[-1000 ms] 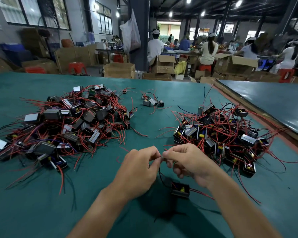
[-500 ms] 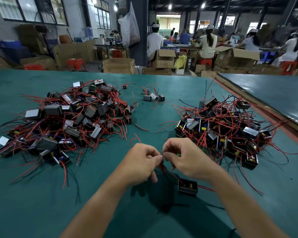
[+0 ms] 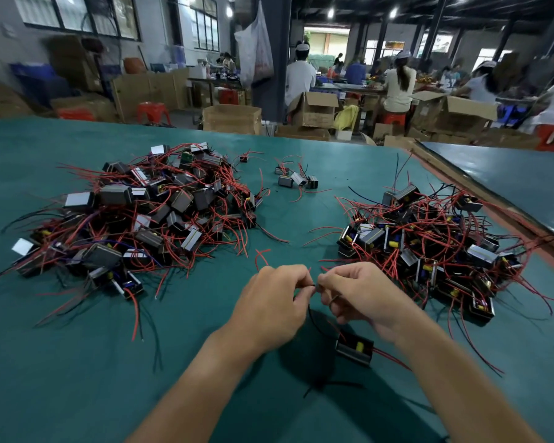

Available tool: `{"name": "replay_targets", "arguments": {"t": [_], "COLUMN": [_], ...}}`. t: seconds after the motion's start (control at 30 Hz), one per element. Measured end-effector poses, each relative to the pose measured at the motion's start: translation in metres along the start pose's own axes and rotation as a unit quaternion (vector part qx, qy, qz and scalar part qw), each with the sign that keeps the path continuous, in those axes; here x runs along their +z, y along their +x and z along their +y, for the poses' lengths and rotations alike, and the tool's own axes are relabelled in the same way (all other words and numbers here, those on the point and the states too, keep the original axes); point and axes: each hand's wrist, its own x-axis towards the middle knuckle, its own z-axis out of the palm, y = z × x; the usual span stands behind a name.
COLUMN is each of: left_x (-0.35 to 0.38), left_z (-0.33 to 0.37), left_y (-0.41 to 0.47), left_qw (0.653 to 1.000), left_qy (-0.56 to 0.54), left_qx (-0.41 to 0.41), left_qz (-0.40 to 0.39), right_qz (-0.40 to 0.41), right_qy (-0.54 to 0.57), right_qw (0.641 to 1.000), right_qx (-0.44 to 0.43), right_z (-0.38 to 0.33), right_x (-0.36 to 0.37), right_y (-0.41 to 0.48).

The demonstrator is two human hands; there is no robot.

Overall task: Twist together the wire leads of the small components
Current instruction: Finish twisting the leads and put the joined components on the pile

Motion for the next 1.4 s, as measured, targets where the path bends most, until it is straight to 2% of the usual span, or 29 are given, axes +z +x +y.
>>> {"name": "replay_targets", "arguments": {"t": [0.2, 0.3, 0.4, 0.5, 0.57, 0.67, 0.7, 0.77, 0.9, 1.03, 1.17, 1.27, 1.33, 1.4], "left_x": [0.002, 0.001, 0.0, 0.001, 0.002, 0.001, 0.0, -0.001, 0.001, -0.001, -0.003, -0.005, -0.005, -0.006], "left_z": [0.002, -0.001, -0.003, -0.002, 0.0, 0.0, -0.001, -0.003, 0.0, 0.003, 0.004, 0.006, 0.006, 0.006], "left_y": [-0.002, -0.003, -0.002, -0.001, 0.001, 0.006, 0.007, 0.009, 0.007, 0.004, 0.004, 0.002, 0.002, 0.003], "left_qw": [0.997, 0.996, 0.996, 0.997, 1.0, 0.986, 0.979, 0.97, 0.975, 0.991, 0.992, 0.991, 0.99, 0.989], "left_qy": [0.048, 0.054, 0.058, 0.049, 0.016, -0.102, -0.131, -0.161, -0.144, -0.073, -0.071, -0.079, -0.089, -0.094], "left_qx": [0.052, 0.059, 0.06, 0.047, 0.001, -0.121, -0.147, -0.17, -0.163, -0.108, -0.102, -0.107, -0.112, -0.112], "left_qz": [0.035, 0.037, 0.036, 0.023, 0.004, -0.044, -0.055, -0.058, -0.045, 0.0, -0.005, -0.004, -0.003, -0.001], "right_qz": [-0.074, -0.098, -0.087, -0.051, -0.012, 0.047, 0.06, 0.082, 0.063, 0.059, 0.097, 0.073, 0.038, 0.039], "right_qy": [0.036, 0.081, 0.1, 0.061, -0.016, -0.206, -0.236, -0.245, -0.19, -0.146, -0.063, 0.097, 0.221, 0.258], "right_qw": [0.993, 0.987, 0.987, 0.997, 0.996, 0.941, 0.925, 0.913, 0.942, 0.963, 0.975, 0.987, 0.974, 0.965], "right_qx": [0.085, 0.102, 0.089, 0.018, -0.087, -0.263, -0.293, -0.316, -0.271, -0.217, -0.188, -0.104, -0.044, -0.017], "right_z": [-0.002, -0.001, 0.002, 0.004, 0.007, 0.012, 0.015, 0.018, 0.021, 0.022, 0.021, 0.011, 0.003, -0.001], "right_x": [-0.015, -0.015, -0.014, -0.01, -0.006, -0.001, -0.001, 0.0, -0.005, -0.006, -0.006, -0.006, -0.003, 0.0], "right_y": [-0.002, -0.001, 0.001, 0.003, 0.004, 0.008, 0.009, 0.01, 0.015, 0.019, 0.025, 0.042, 0.058, 0.073]}}
